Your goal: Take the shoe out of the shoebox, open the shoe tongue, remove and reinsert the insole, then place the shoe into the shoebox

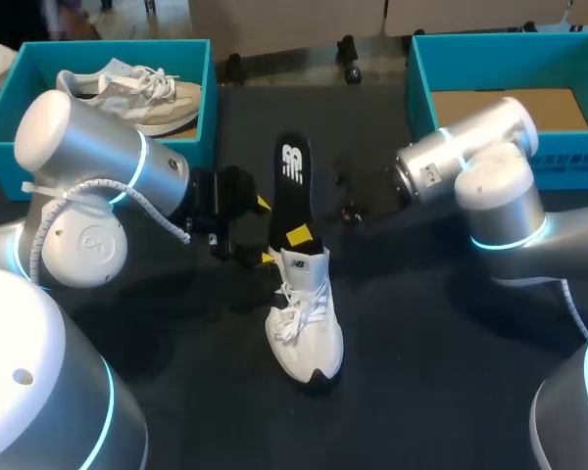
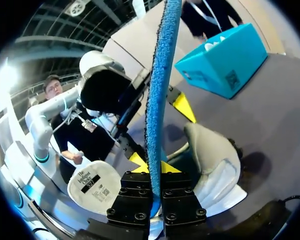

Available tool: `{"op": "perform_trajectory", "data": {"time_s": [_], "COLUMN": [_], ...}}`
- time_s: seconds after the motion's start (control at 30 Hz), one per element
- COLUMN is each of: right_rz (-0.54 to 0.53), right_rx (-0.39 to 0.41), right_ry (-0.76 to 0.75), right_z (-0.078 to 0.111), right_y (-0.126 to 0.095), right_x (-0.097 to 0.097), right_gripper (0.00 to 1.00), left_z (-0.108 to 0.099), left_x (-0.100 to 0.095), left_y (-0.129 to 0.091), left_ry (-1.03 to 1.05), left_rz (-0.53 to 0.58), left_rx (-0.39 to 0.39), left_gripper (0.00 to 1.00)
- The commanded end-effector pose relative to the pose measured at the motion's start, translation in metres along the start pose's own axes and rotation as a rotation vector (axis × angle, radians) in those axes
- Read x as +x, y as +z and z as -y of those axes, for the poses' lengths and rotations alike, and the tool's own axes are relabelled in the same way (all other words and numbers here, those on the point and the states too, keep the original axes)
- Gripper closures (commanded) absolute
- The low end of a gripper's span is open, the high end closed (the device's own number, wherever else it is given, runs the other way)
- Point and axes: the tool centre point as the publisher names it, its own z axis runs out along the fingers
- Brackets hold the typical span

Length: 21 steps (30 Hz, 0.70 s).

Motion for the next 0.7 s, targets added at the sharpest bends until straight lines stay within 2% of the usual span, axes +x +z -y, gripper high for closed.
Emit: {"op": "perform_trajectory", "data": {"time_s": [0.03, 0.2, 0.3, 0.47, 0.7], "right_rz": [0.000, -0.007, 0.023, 0.068, 0.080], "right_rx": [0.000, -0.006, -0.014, -0.012, 0.000], "right_ry": [0.017, 0.036, 0.028, 0.003, -0.019], "right_z": [0.006, 0.009, 0.009, -0.002, -0.014], "right_y": [0.008, 0.011, 0.006, -0.007, -0.016], "right_x": [0.003, 0.007, 0.008, 0.011, 0.006], "right_gripper": [1.00, 1.00, 1.00, 0.80, 0.78], "left_z": [0.000, 0.000, 0.000, 0.000, 0.000], "left_x": [0.000, 0.000, 0.000, 0.000, 0.000], "left_y": [0.002, 0.002, 0.002, 0.002, 0.002], "left_ry": [0.000, 0.000, 0.000, 0.000, 0.000], "left_rz": [0.002, 0.002, 0.002, 0.002, 0.002], "left_rx": [-0.001, -0.001, -0.001, -0.001, -0.001], "left_gripper": [0.00, 0.00, 0.00, 0.00, 0.00]}}
